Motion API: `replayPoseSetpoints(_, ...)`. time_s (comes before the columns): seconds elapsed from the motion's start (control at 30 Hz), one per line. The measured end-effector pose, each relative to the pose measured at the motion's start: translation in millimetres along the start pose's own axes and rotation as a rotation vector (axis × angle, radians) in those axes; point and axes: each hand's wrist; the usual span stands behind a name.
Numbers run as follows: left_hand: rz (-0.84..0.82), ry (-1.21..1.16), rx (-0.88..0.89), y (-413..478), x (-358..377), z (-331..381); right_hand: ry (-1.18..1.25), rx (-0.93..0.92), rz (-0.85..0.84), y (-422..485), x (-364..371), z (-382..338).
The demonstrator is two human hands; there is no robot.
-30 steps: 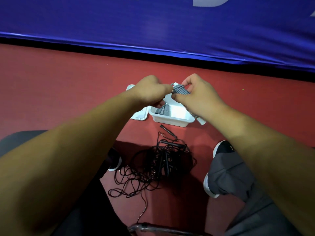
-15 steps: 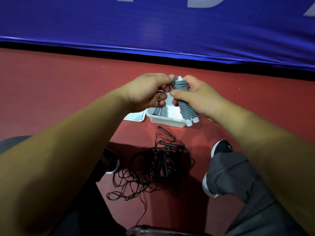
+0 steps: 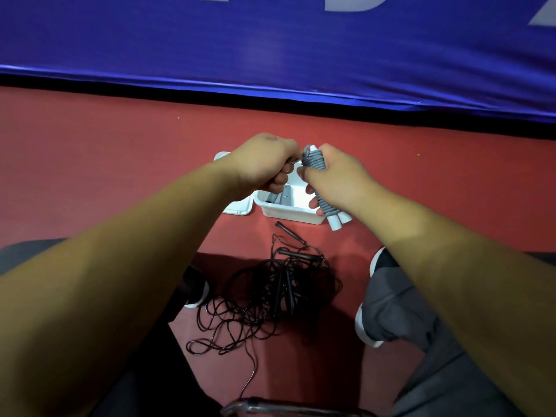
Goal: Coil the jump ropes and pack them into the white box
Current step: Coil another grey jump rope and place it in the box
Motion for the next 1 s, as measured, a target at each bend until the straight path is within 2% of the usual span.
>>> replayPoseSetpoints(0.13,0.020,0.054,-0.031,0,-4,-4,-0.060,-0.012,0.015,4,-2,6)
replayPoseSetpoints(0.33,0.077,0.184,0.007,2,-12,-13,-0.115,0.018,-0.064,4,-5,15)
replayPoseSetpoints(0.47,0.146,0.110,0.076,5,-16,-16,-0.054,0.040,-0.087,5,-6,14)
replayPoseSetpoints(0.77,0.132,0.100,0.089,8,-18,-19,0.195,0.046,-0.021,11,-5,12)
replayPoseSetpoints(1.0,0.192,0.120,0.132,8,-21,-20,0.383,0.120,-0.028,15,-4,12)
Point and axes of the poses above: each hand's wrist, its own y-axis towards the middle knuckle, its own x-axis out of the palm, z = x × y, and after that the axes turned 9 degrees about y, right-handed
